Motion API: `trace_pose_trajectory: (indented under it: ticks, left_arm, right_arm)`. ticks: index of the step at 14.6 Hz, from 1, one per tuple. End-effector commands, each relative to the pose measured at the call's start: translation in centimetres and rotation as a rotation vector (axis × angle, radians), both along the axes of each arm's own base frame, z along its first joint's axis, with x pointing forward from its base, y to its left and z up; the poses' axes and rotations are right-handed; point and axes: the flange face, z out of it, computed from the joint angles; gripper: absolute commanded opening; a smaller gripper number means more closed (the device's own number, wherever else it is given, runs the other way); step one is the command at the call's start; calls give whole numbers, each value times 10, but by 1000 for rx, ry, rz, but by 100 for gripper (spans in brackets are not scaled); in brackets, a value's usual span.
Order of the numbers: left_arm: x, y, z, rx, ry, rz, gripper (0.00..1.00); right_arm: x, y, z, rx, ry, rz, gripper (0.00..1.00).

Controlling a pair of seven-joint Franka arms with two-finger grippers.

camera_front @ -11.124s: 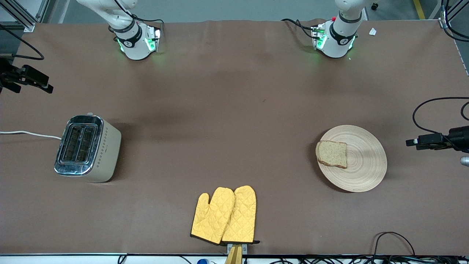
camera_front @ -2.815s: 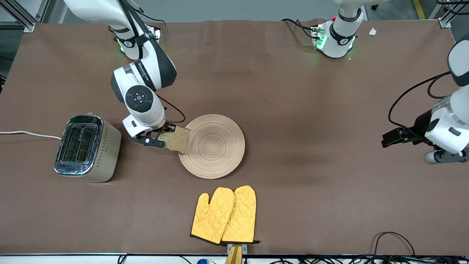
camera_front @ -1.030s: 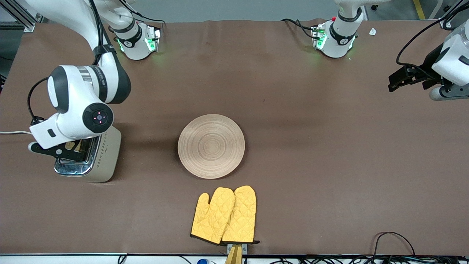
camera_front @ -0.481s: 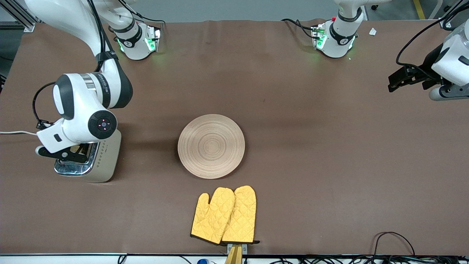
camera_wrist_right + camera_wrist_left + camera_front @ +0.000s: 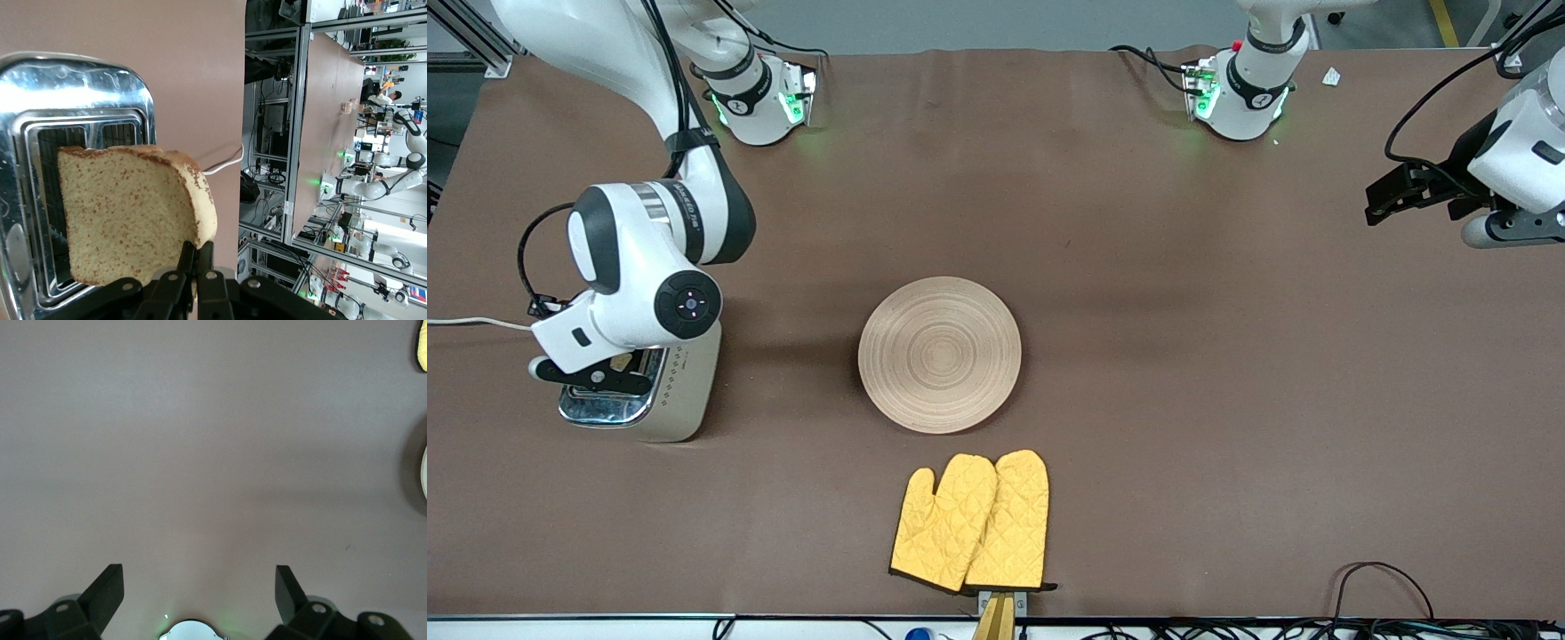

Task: Move plate and put bread in toaster
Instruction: 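Lower the bread into the toaster slot and open the right gripper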

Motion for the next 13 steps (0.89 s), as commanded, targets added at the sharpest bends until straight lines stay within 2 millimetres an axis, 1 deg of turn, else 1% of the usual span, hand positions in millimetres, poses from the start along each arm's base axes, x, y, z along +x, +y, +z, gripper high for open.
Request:
trace_pose_trajectory:
  ticks: [1, 2, 3, 7, 9, 11, 12, 13]
  left_arm:
    - [1, -2, 4, -1, -8, -22, 100]
    - [1, -2, 4, -1, -8, -24, 100]
    - [1, -3, 5, -2, -9, -24, 100]
    - [1, -4, 4, -4, -7, -27, 100]
    - [1, -4, 5, -5, -7, -25, 100]
    - [1, -4, 5, -7, -7, -26, 100]
    - [0, -5, 6, -8, -8, -27, 100]
    - [-1, -6, 5, -9, -4, -29, 100]
  right_arm:
    - [1, 8, -6, -21, -13, 25, 0]
    - [1, 12, -13, -25, -22, 21, 0]
    - [1, 13, -14, -27, -27, 21, 0]
    - [5, 7, -20, -9, -33, 22, 0]
    - [6, 4, -31, -2, -20, 13, 1]
    - [5, 6, -51, 16, 15, -3, 5]
    - [4, 5, -60, 50, 34, -30, 13]
    - [4, 1, -67, 86, 44, -60, 36]
